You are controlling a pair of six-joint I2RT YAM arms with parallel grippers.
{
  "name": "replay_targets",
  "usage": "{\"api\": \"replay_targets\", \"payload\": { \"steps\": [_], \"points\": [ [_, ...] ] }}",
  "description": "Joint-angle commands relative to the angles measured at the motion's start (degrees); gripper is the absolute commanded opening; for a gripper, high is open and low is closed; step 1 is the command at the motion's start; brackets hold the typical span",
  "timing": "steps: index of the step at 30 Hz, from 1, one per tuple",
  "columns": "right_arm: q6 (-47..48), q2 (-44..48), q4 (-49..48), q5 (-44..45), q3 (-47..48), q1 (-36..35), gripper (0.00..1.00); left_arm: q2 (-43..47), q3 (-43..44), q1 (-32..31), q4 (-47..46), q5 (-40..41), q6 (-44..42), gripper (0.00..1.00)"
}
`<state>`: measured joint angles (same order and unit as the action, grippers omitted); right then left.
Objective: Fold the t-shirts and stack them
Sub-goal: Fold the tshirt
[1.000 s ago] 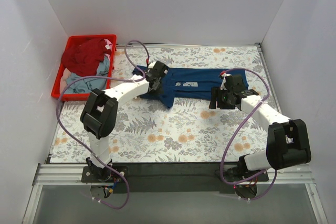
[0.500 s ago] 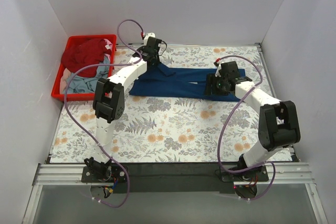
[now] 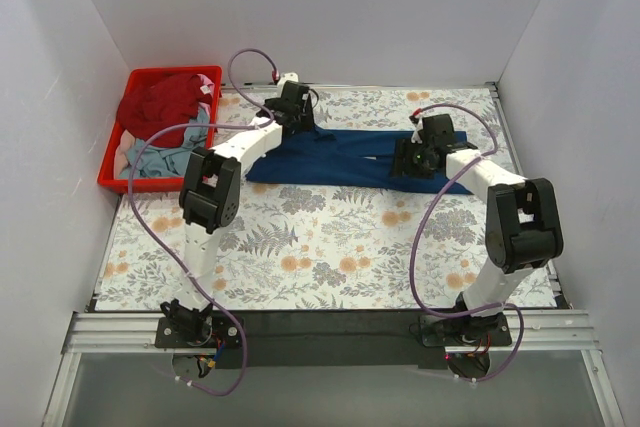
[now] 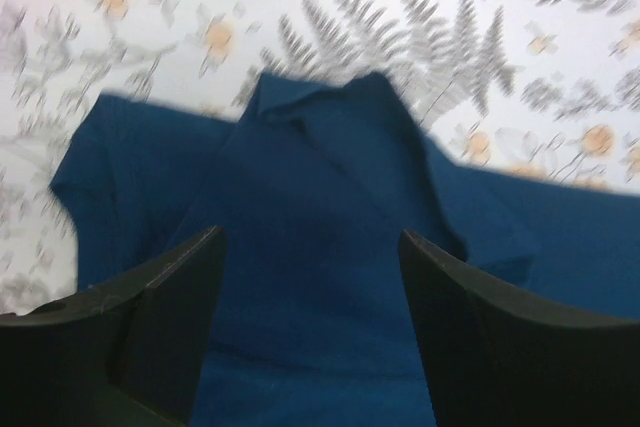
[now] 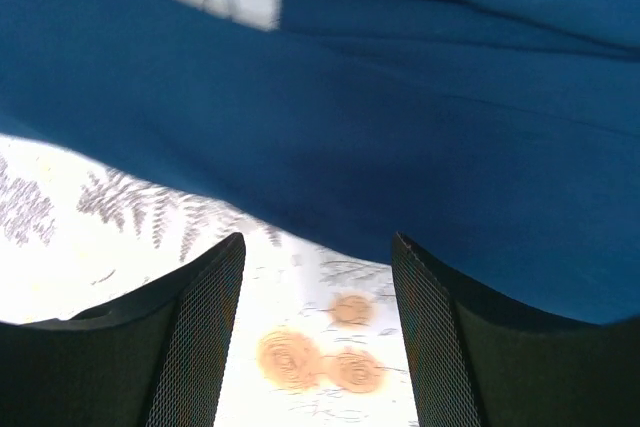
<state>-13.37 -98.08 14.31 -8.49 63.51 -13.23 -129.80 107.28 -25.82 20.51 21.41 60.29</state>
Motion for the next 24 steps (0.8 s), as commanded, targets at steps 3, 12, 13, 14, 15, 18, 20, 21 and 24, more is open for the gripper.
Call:
{"api": "replay_targets", "payload": {
  "steps": [3, 12, 13, 14, 15, 18, 20, 21, 24],
  "points": [
    [-2.88, 6.05, -4.98, -1.16, -4.69, 8.65, 0.65, 16.47, -9.79, 1.39, 0.05, 1.00, 4.38, 0.69],
    [-14.58, 8.26, -21.15, -14.62, -16.39, 23.25, 0.60, 24.77, -30.02, 4.81, -2.14, -3.30, 8.53, 0.43],
    [-14.84, 8.08, -21.60, -14.45, -16.66, 23.78, 0.60, 24.51, -30.46, 5.34, -2.32, -3.91, 8.26, 0.40],
    [-15.37, 7.73, -22.21, -14.27, -16.83, 24.83, 0.60, 23.72, -30.64, 5.69, -2.15, -4.35, 8.18, 0.39],
    [-15.37, 7.21, -22.74, -13.92, -17.27, 25.27, 0.60, 23.19, -31.25, 5.96, -2.23, -4.62, 8.09, 0.37],
    [-15.90, 5.89, -25.02, -12.78, -18.41, 27.82, 0.60, 21.43, -33.09, 6.93, -2.14, -5.06, 8.61, 0.34],
    [-16.69, 4.66, -26.43, -14.01, -19.82, 30.36, 0.60, 20.47, -34.24, 7.54, -1.97, -5.32, 8.53, 0.33],
    [-17.30, 4.31, -27.22, -14.18, -20.35, 31.07, 0.60, 20.29, -35.55, 7.72, -1.88, -5.15, 8.53, 0.34],
    [-17.66, 2.38, -27.84, -14.27, -21.49, 33.53, 0.60, 19.15, -37.05, 8.24, -0.39, -4.89, 9.14, 0.33]
  ]
}}
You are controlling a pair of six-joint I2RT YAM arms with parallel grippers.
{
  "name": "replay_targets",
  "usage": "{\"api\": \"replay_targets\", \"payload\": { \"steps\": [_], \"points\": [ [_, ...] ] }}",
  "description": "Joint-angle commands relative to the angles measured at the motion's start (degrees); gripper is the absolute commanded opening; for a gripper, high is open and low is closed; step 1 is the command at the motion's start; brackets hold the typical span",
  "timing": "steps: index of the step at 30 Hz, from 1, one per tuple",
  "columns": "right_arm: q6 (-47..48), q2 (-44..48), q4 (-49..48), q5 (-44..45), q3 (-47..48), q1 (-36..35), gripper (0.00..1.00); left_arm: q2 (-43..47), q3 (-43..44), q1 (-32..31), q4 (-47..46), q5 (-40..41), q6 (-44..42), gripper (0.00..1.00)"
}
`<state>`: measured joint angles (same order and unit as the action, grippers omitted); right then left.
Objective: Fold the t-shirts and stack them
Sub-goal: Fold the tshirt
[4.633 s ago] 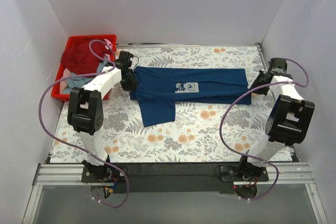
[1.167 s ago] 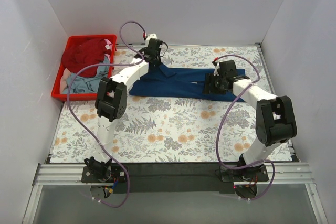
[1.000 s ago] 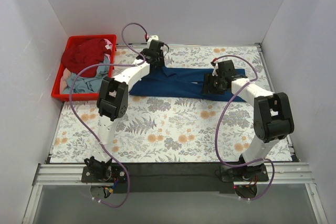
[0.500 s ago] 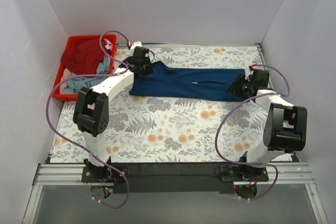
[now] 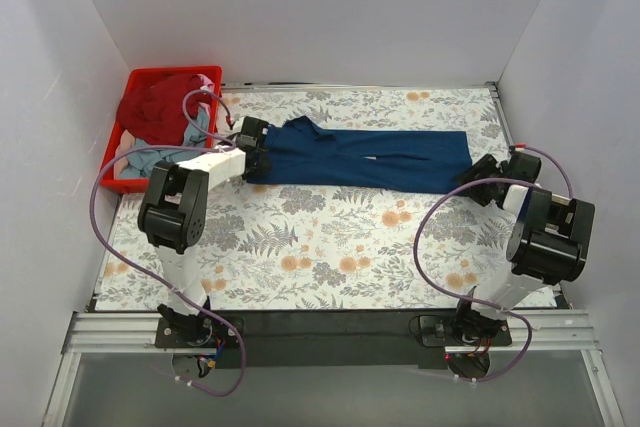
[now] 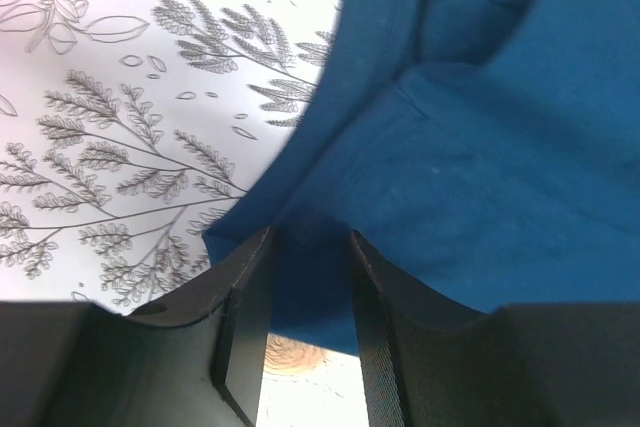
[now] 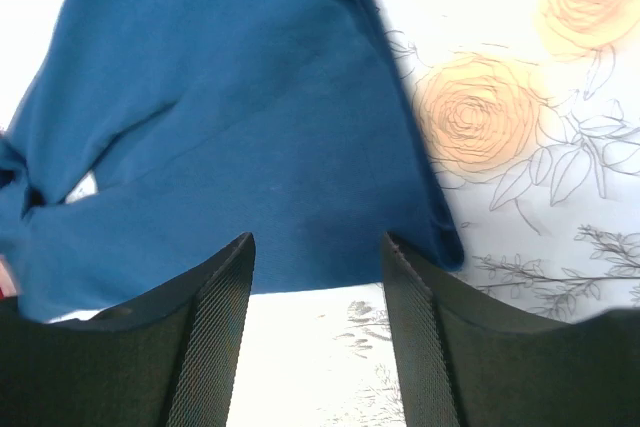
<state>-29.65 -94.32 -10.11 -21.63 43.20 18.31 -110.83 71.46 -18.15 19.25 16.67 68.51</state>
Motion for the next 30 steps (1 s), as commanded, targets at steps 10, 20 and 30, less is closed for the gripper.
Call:
{"api": "replay_targets", "payload": {
  "steps": [10, 20, 30],
  "points": [
    [-4.02, 1.59, -1.24, 1.93, -9.88, 7.44, 0.61, 2.71, -9.40, 1.89, 7.12, 0.82, 3.82, 0.27],
    [0.21, 18.36, 8.44, 3.26, -14.81, 3.77, 0.61, 20.64, -27.86, 1.98, 13.00, -1.55, 7.51, 0.30],
    [0.21, 16.91, 0.80, -5.52, -8.31, -6.61, 0.59, 28.04, -20.49, 2.07, 14.33, -4.44, 8.39, 0.43]
  ]
}}
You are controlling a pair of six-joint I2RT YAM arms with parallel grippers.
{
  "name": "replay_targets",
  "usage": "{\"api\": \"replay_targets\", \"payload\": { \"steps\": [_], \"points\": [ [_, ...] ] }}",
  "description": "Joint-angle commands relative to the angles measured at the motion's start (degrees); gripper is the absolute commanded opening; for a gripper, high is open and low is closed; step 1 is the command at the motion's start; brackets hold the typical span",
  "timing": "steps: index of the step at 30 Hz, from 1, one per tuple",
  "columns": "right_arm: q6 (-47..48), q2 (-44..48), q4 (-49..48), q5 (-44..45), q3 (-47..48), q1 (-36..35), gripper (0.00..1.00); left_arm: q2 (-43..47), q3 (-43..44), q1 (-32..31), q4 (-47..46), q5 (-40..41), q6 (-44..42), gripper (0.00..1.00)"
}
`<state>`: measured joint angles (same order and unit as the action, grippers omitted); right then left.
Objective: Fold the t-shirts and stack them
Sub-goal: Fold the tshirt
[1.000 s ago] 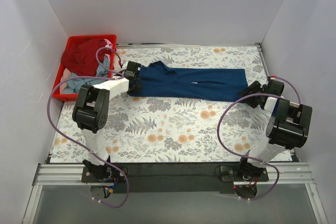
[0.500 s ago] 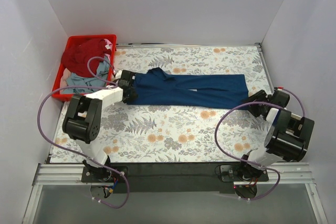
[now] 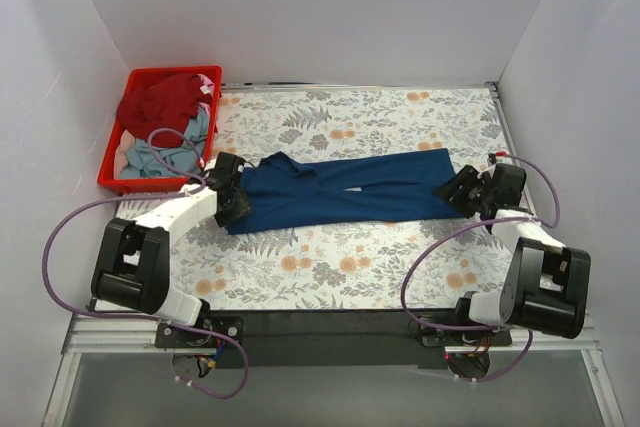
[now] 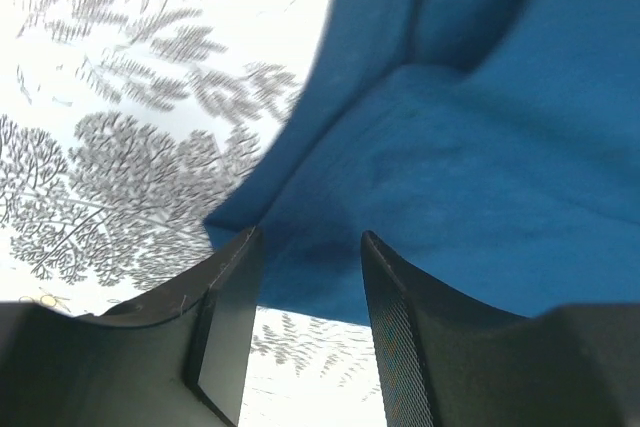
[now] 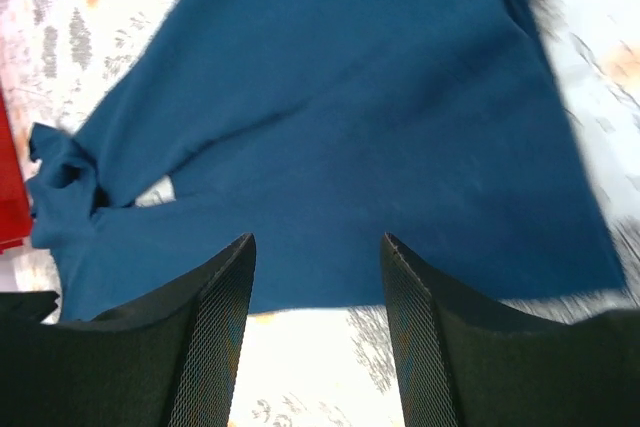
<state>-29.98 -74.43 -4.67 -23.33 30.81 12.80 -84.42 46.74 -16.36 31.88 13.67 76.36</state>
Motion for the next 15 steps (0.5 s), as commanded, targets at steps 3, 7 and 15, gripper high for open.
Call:
{"api": "replay_targets", "payload": {
  "steps": [3, 7, 15],
  "points": [
    [-0.34, -7.56, -7.28, -4.53, 6.28, -2.51, 0.59, 0.32, 5.38, 0.28, 0.12, -1.81, 0.37, 0.43],
    [-0.35, -13.00, -9.75, -4.44, 9.18, -2.87, 0.59, -3.20, 4.59, 0.28, -1.82, -2.42, 0.02, 0.43],
    [0.36, -23.12, -10.36, -3.30, 14.19, -0.67, 0.59, -7.51, -1.65, 0.45, -3.84, -3.48, 2.04, 0.39]
  ]
}}
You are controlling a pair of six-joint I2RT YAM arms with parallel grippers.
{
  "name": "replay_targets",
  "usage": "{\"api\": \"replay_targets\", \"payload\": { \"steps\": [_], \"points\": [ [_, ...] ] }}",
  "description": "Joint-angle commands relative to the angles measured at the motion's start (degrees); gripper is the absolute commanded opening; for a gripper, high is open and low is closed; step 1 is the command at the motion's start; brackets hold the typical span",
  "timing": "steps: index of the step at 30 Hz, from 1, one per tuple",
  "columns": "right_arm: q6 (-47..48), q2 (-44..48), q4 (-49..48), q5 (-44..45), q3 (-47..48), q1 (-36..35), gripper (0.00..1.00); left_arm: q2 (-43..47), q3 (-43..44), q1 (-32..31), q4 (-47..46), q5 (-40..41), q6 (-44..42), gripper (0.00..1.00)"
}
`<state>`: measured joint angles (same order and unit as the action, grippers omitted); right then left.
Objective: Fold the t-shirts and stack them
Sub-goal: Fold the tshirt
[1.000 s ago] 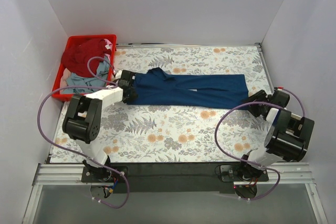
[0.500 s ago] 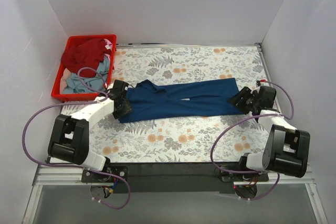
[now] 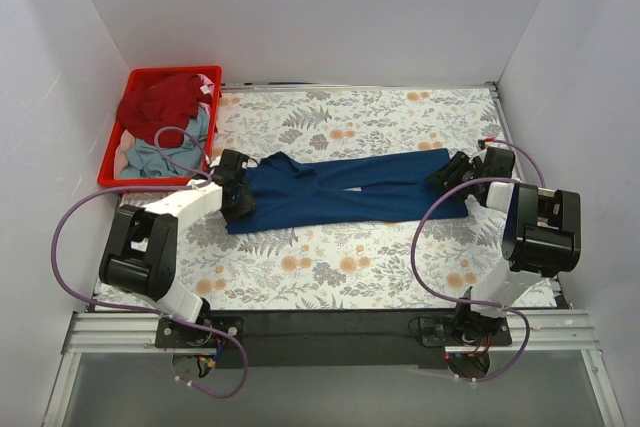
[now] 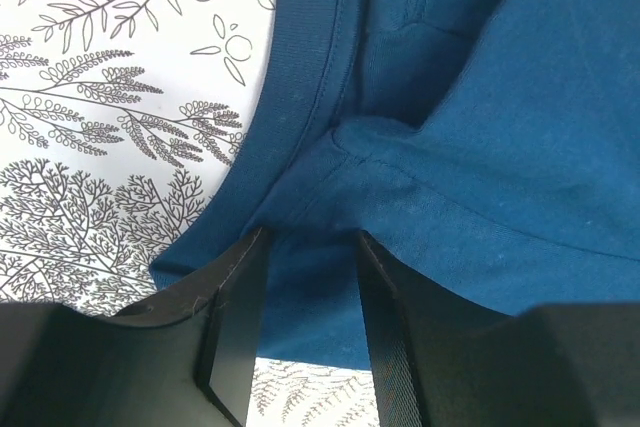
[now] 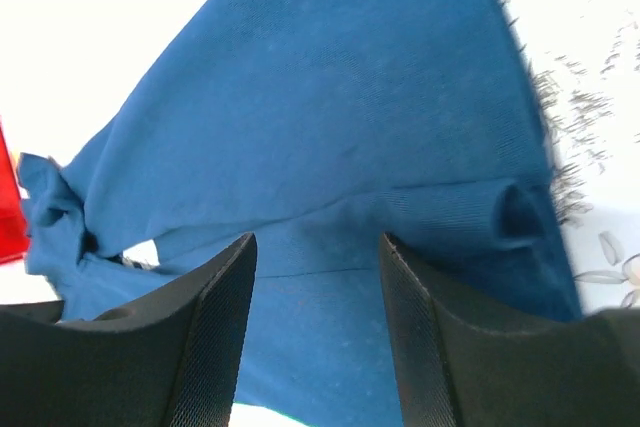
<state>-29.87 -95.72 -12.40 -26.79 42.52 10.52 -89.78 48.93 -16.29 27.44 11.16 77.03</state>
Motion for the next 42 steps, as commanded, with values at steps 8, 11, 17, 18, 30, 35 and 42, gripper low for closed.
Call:
{"api": "replay_targets", "payload": {
  "steps": [8, 11, 17, 18, 30, 35, 42],
  "points": [
    [-0.02, -1.93, -2.45, -1.86, 3.26, 6.35, 0.59, 0.56, -6.13, 1.18, 1.30, 0.09, 0.93, 0.38],
    [1.03, -0.61, -2.19, -4.76, 5.19, 4.69, 0.57, 2.84, -3.85, 1.18, 1.30, -0.17, -0.39, 0.44],
    [6.30, 0.45, 0.97, -6.00, 10.82, -7.08, 0.55, 3.65, 5.20, 1.09, 1.91, -1.14, -1.01, 0.49],
    [8.31, 0.19, 2.37, -5.13, 13.00, -10.32, 0.55, 2.77, 8.17, 1.18, 1.65, -1.14, -0.84, 0.49],
    [27.75, -11.32, 12.31, 5.06, 32.00, -36.87, 0.54, -14.54, 24.28, 3.02, -5.38, -4.31, 4.17, 0.49],
    [34.59, -14.23, 15.91, 8.67, 35.78, -41.45, 0.55, -19.72, 27.79, 3.37, -8.01, -4.04, 6.90, 0.49],
    [42.96, -17.21, 16.97, 17.37, 39.21, -46.99, 0.56, -24.21, 31.14, 3.64, -9.69, -5.62, 9.98, 0.46]
  ]
}}
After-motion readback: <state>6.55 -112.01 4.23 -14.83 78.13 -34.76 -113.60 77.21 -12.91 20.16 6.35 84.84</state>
